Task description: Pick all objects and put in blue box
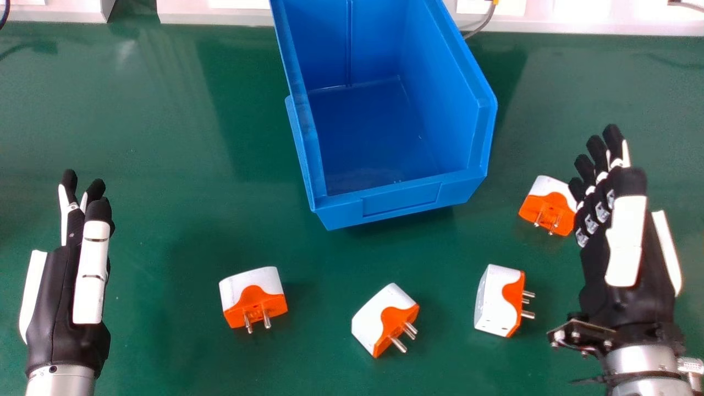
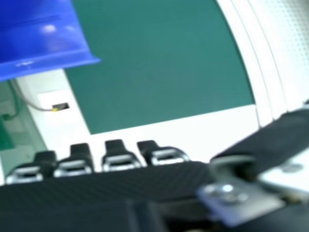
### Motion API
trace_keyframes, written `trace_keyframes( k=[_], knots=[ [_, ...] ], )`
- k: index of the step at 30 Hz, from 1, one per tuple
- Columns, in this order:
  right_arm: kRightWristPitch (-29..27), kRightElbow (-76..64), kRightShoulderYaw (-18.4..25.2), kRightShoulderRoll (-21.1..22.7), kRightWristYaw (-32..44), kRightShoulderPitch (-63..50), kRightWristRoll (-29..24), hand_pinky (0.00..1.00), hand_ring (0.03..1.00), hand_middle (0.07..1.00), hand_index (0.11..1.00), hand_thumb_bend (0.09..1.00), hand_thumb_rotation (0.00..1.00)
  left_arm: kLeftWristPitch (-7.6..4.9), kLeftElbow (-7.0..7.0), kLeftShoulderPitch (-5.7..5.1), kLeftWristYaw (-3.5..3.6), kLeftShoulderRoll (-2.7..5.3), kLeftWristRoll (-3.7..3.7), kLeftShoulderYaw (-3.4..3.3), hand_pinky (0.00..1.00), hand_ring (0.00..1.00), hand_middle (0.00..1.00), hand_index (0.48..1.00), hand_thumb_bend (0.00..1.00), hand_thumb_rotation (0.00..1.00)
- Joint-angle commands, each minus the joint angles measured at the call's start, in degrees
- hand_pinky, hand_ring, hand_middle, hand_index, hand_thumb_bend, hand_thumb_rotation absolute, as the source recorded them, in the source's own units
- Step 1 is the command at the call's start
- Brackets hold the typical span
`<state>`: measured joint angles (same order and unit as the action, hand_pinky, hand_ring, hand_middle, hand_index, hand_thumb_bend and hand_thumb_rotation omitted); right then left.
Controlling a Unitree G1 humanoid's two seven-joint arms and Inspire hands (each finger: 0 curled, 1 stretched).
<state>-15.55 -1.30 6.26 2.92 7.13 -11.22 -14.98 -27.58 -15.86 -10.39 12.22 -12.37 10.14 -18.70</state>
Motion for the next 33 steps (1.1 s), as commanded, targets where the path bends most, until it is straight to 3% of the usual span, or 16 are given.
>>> trace_keyframes(
  k=[1,8,14,20,27,31,33],
  knots=[
    [0.27,-2.43,0.96,-0.62,0.57,-0.14,-1.93,1.00,1.000,1.000,1.000,0.625,1.00,-0.37,1.43,-0.54,-0.31,-0.69,-0.03,-0.42,1.00,1.00,1.00,1.000,0.49,0.99],
    [1.77,-3.70,1.46,-0.60,1.24,-0.39,-2.68,0.98,1.000,1.000,1.000,0.594,1.00,0.43,2.65,-1.23,-0.41,-0.65,0.13,-0.41,1.00,0.99,0.99,1.000,0.52,0.98],
    [1.87,-3.82,1.69,-0.33,1.96,-0.64,-2.40,0.98,1.000,1.000,1.000,0.593,1.00,0.19,2.22,-1.14,-0.37,-0.71,0.04,-0.53,1.00,0.99,0.99,0.998,0.50,0.99],
    [3.27,-5.24,1.58,-0.47,1.73,-1.66,-2.33,0.97,1.000,1.000,1.000,0.607,1.00,-0.22,2.50,-1.69,-1.16,-0.74,-1.28,-0.56,1.00,0.98,0.98,0.984,0.51,1.00],
    [1.99,-6.58,0.48,-0.47,1.94,-4.93,1.22,0.92,0.995,0.992,0.978,0.585,1.00,0.91,4.13,-2.53,-0.98,-0.50,-0.32,-0.43,1.00,0.98,0.98,0.983,0.51,0.98],
    [1.39,-6.90,-0.07,-0.23,2.88,-7.32,2.45,0.91,0.983,0.988,0.971,0.577,1.00,0.81,4.78,-3.03,-0.95,-0.64,-0.62,-0.42,1.00,0.98,0.98,0.986,0.51,0.98],
    [1.55,-6.78,-0.44,0.24,3.62,-8.62,3.11,0.89,0.979,0.988,0.973,0.569,1.00,0.82,4.93,-3.17,-0.74,-0.62,-0.32,-0.46,1.00,0.98,0.98,0.983,0.50,0.99]
  ],
)
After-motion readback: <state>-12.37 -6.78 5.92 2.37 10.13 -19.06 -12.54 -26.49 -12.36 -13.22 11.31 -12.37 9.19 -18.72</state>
